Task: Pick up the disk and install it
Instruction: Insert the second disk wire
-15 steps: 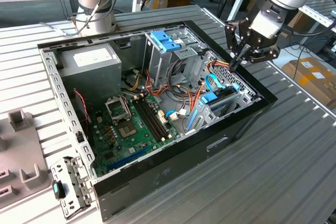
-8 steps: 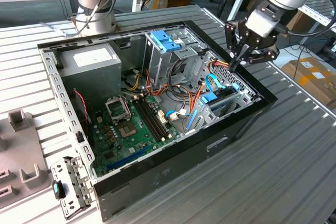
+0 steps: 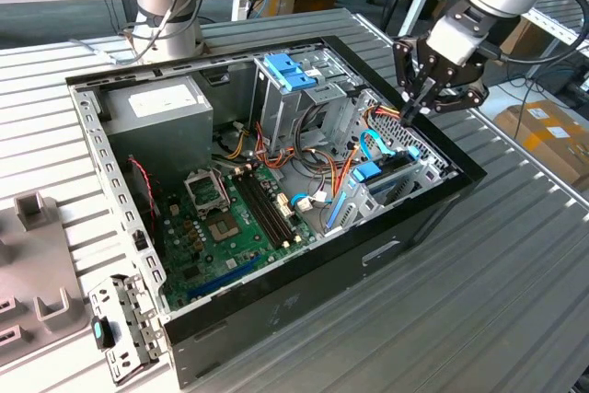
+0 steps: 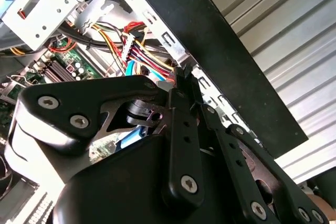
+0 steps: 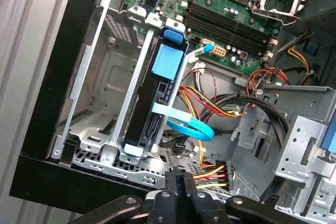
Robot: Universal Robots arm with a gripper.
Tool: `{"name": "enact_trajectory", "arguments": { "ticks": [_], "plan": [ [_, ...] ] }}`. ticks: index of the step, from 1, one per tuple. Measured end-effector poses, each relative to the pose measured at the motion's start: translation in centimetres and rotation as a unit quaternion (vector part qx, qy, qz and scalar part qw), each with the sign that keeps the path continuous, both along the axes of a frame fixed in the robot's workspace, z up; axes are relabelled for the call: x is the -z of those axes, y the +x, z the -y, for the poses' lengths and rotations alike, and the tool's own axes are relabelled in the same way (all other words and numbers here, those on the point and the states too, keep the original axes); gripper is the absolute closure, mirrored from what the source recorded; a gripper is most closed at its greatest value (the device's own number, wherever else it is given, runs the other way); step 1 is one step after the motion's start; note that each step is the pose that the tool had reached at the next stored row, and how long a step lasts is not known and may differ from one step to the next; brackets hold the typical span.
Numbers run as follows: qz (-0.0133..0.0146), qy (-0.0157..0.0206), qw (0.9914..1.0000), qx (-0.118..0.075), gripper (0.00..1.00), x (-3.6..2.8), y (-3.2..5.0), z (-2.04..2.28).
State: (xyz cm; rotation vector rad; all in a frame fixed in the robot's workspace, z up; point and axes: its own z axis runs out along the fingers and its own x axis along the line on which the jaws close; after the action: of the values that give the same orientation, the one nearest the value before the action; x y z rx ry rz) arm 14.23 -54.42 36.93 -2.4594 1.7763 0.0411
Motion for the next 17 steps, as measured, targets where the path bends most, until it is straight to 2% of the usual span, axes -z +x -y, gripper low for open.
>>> {"name": "enact_trajectory", "arguments": {
  "ticks": [3, 6, 11, 17],
  "plan": [
    [0.0, 0.0, 0.9997, 0.025, 0.84, 0.03, 0.0, 0.0],
    [0.0, 0.0, 0.99867, 0.051, 0.84, 0.06, -0.07, -0.01],
    [0.0, 0.0, 0.99823, 0.06, 0.84, 0.07, -0.89, 0.0],
    [0.0, -0.0001, 0.99779, 0.066, 0.84, 0.12, -1.27, 0.08]
  ]
}}
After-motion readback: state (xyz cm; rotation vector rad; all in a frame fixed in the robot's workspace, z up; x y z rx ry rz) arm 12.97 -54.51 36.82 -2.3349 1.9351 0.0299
